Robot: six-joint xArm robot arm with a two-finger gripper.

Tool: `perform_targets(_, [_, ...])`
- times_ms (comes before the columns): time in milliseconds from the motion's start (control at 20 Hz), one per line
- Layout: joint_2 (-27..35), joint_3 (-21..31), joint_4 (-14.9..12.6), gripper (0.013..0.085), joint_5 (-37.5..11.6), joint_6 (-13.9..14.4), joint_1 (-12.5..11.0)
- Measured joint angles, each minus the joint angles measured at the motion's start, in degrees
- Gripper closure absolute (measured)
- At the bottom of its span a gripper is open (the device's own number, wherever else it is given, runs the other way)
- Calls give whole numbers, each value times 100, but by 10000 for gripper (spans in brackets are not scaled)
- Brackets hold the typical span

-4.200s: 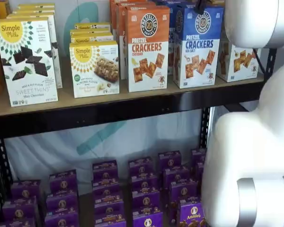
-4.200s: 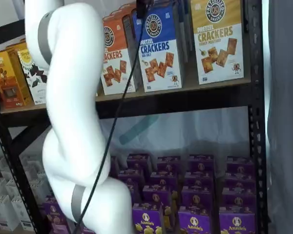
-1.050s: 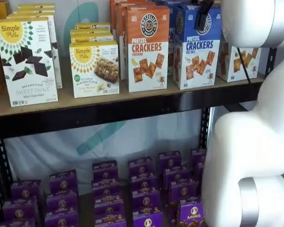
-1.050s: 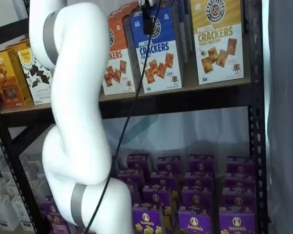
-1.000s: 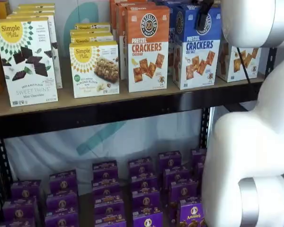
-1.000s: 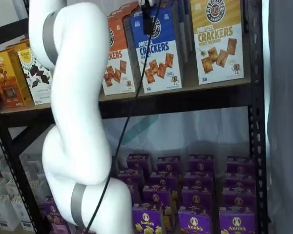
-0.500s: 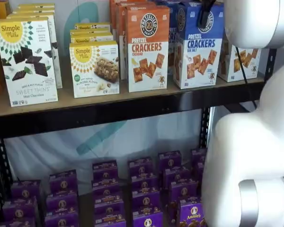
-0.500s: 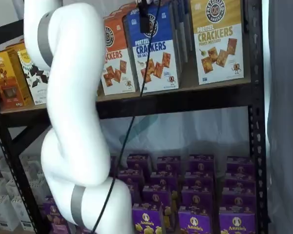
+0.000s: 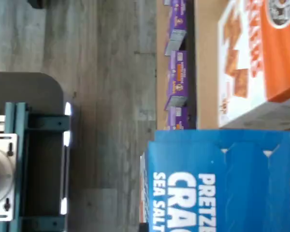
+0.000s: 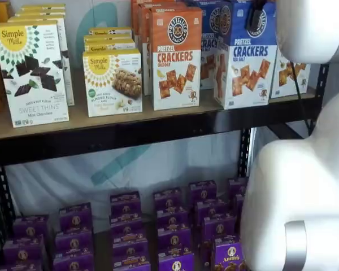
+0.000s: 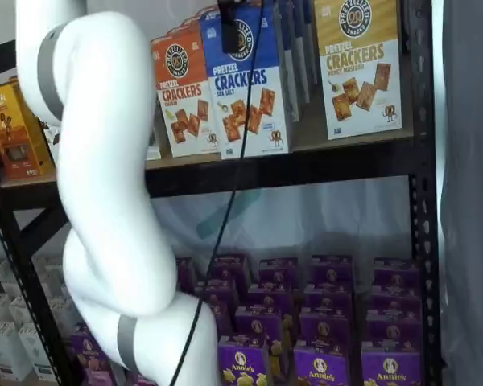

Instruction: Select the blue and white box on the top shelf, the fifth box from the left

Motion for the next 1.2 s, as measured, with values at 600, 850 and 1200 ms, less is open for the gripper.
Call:
perform_targets(600, [-960, 948, -146, 410, 261, -426, -372])
perform_targets(850, [-1330, 1479, -287, 410, 120, -569, -432])
perform_targets(1200, [-1621, 1981, -245, 410, -42, -690, -544])
